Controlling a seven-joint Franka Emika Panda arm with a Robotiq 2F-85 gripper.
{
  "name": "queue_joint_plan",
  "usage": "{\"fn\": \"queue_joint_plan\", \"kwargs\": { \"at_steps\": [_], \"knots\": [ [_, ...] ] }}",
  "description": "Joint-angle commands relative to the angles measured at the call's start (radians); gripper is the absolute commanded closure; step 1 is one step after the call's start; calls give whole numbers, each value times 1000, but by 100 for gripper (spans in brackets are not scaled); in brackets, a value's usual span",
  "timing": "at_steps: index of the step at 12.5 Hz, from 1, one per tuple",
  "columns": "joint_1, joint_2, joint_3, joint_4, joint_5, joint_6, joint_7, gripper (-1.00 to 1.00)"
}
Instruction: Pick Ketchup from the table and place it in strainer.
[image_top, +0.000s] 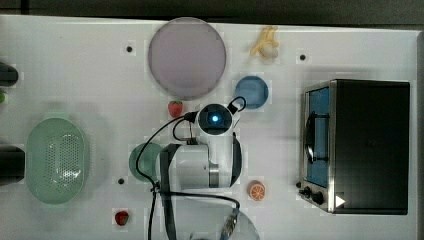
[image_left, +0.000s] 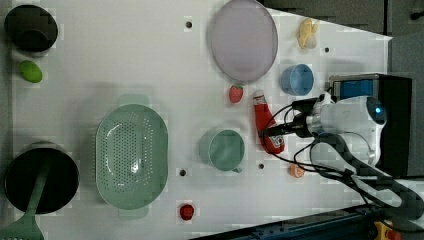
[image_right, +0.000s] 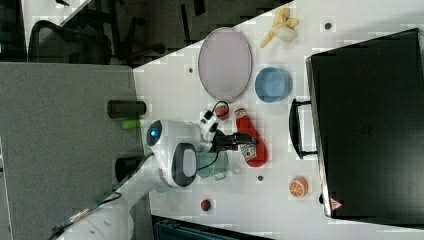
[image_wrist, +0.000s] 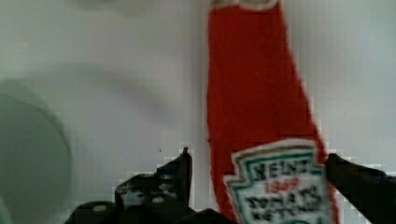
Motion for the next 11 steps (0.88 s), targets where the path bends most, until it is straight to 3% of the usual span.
{"fn": "queue_joint_plan", "kwargs": {
  "at_steps": [1,3,8,11],
  "knots": [
    [7,11,-9,10,-2,67,-41,-69],
    [7,15,-10,9,-2,79,-40,-24],
    [-1,-102,-17,29,3,36,-36,-24],
    [3,-305,-9,69,4,-200,-15,-24]
  ]
}}
